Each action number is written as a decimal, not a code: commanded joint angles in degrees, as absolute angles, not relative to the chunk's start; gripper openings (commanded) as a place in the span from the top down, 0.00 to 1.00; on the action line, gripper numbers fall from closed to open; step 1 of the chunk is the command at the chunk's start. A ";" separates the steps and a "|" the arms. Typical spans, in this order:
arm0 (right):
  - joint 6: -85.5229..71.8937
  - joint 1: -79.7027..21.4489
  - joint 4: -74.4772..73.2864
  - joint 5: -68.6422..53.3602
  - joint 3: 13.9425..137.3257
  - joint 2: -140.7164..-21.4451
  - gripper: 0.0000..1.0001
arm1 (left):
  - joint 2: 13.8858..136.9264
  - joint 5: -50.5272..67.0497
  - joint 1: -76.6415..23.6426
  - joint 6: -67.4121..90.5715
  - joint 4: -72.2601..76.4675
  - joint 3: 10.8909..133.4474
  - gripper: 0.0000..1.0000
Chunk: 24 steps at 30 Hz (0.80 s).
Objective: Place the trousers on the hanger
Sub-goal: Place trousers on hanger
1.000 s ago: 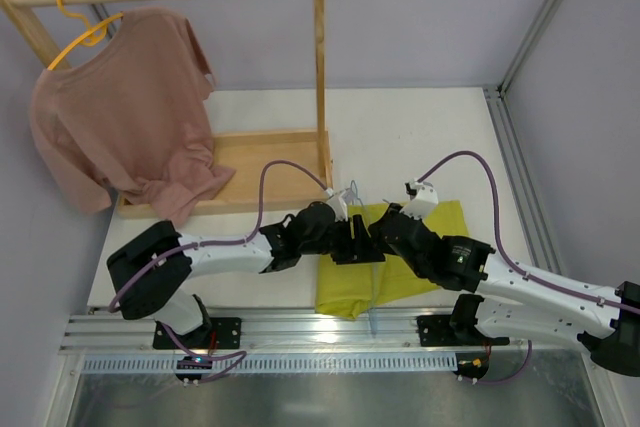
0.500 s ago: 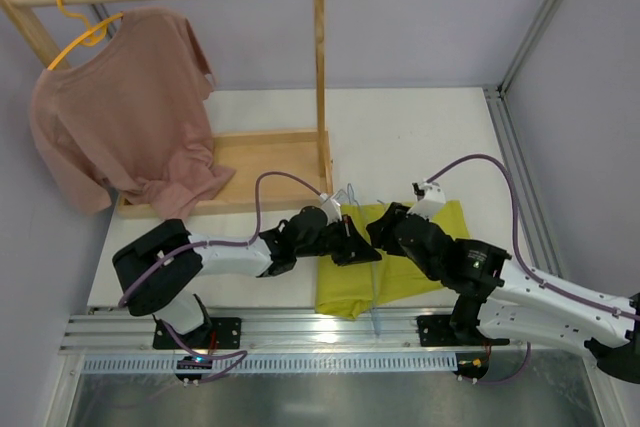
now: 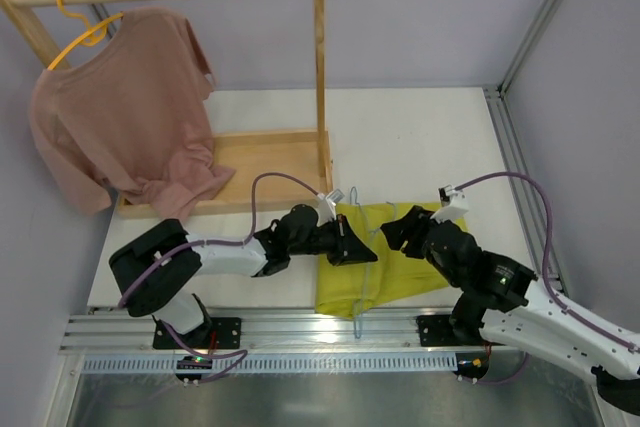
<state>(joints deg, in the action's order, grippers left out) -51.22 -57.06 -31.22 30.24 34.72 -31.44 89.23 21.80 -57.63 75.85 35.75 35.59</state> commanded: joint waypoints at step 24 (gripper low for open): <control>-42.19 -45.97 -25.93 5.28 31.99 -24.88 0.33 | 103.00 25.93 -54.93 92.36 74.25 29.71 0.99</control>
